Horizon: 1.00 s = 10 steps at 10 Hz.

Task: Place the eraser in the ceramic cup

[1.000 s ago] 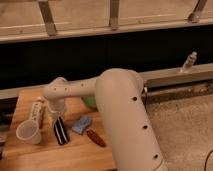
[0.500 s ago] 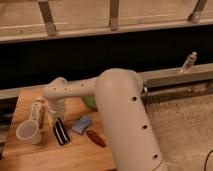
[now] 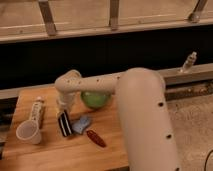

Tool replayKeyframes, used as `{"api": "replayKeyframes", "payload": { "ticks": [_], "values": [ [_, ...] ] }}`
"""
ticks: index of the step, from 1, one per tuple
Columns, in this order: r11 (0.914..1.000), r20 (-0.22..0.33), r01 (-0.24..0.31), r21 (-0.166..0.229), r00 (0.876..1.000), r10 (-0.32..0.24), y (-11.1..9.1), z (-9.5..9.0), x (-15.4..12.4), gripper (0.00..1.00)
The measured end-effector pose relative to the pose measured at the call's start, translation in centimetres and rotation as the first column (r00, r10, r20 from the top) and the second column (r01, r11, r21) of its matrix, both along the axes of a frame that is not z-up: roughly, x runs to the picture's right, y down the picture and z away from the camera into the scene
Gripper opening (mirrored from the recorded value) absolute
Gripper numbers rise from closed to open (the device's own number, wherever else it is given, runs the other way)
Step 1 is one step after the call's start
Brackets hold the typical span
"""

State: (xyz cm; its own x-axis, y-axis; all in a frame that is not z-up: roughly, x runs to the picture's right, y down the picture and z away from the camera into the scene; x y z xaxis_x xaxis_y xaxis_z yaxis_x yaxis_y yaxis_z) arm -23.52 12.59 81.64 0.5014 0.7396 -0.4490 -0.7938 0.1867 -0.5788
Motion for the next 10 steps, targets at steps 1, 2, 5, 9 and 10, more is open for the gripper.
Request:
{"api": "replayKeyframes", "payload": {
  "ticks": [1,2,5,9,10],
  "values": [
    [0.9994,0.004,-0.030,0.019,1.000,0.030,-1.3,-0.2,0.8,0.00],
    [0.9961,0.012,-0.073,0.050,0.997,0.073,-3.2,-0.8,2.0,0.00],
    [0.9835,0.048,-0.118,0.138,0.993,0.112,-7.8,-3.3,2.3,0.00],
    [0.9555,0.140,-0.092,0.280,0.989,0.054,-14.6,-7.7,-1.3,0.00],
    [0.9458,0.180,-0.069,0.317,0.984,0.012,-16.3,-9.6,-3.1,0.00]
  ]
}}
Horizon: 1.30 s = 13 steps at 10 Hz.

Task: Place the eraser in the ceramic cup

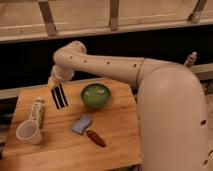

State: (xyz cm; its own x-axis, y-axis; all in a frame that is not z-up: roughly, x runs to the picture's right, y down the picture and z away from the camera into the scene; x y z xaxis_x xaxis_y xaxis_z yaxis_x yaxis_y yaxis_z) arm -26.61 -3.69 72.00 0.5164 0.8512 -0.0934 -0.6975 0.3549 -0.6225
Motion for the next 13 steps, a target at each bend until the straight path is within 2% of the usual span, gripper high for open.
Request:
{"api": "replayKeyframes", "payload": {
  "ticks": [2,7,9,11,13],
  "values": [
    [0.9990,0.035,0.031,0.032,0.999,-0.032,-1.2,-1.7,-1.3,0.00],
    [0.9991,0.035,0.030,0.031,0.999,-0.031,-1.2,-1.7,-1.3,0.00],
    [0.9980,0.050,0.037,0.052,0.998,-0.040,-1.3,-1.8,-1.6,0.00],
    [0.9942,0.103,0.067,0.084,0.992,-0.075,-1.4,-2.5,-4.6,0.00],
    [0.9868,0.182,0.102,0.126,0.976,-0.124,-1.1,-4.5,-8.7,0.00]
  ]
}}
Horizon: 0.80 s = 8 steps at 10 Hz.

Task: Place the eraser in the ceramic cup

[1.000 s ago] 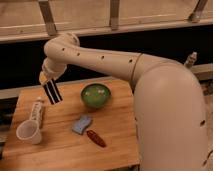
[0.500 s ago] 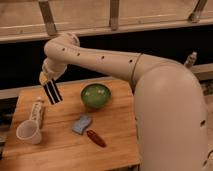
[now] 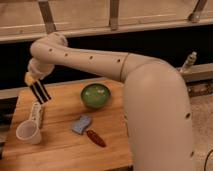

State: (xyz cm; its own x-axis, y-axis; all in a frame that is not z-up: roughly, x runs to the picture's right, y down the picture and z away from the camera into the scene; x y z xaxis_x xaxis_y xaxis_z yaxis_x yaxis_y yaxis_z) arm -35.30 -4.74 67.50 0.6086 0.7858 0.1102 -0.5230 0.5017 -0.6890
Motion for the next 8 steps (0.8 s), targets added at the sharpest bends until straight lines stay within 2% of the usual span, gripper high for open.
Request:
{"api": "replayKeyframes", "payload": {
  "ticks": [3,5,8],
  "values": [
    [0.9992,0.085,0.031,0.027,0.996,-0.033,1.1,-2.2,-2.6,0.00],
    [0.9990,0.126,0.036,0.027,0.991,-0.039,2.5,-3.6,-3.6,0.00],
    [0.9996,0.168,0.027,-0.006,0.985,-0.026,4.9,-4.3,-4.4,0.00]
  ]
}}
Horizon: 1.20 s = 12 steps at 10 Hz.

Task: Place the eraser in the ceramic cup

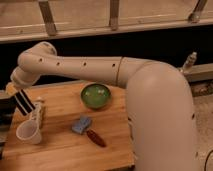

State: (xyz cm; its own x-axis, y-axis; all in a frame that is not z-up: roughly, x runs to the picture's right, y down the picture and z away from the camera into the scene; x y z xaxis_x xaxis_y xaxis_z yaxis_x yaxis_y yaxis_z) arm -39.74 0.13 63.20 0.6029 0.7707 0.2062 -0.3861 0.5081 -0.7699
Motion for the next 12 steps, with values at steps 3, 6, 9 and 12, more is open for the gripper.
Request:
{"api": "replayKeyframes", "payload": {
  "ticks": [3,6,9,12],
  "values": [
    [0.9987,0.031,0.027,-0.044,0.999,-0.026,2.3,-0.7,-1.4,0.00],
    [0.9944,0.050,0.056,-0.089,0.997,-0.052,4.9,0.2,-2.1,0.00],
    [0.9894,0.084,0.066,-0.130,0.995,-0.055,6.8,1.4,-2.2,0.00],
    [0.9878,0.117,0.063,-0.142,0.992,-0.047,7.1,1.8,-2.0,0.00]
  ]
}}
